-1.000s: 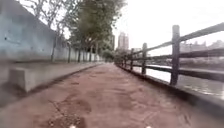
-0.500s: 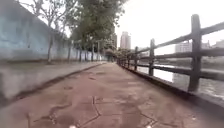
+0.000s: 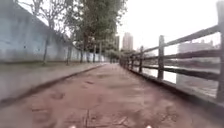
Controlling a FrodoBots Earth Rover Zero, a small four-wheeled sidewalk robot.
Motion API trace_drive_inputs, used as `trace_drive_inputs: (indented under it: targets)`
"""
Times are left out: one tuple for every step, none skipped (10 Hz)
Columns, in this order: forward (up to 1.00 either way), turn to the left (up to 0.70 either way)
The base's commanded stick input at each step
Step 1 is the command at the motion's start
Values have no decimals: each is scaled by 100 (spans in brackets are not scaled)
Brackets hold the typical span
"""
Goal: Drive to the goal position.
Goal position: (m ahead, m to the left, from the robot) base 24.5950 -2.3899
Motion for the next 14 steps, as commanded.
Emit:
trace_drive_inputs:
  targets:
    - [100, 7]
    - [100, -33]
    - [100, -33]
    - [100, -31]
    - [100, -6]
    - [100, 7]
    - [100, 7]
    - [100, 7]
    - [100, 7]
    - [100, 7]
    - [100, 7]
    - [100, 7]
    - [100, 7]
    - [100, 7]
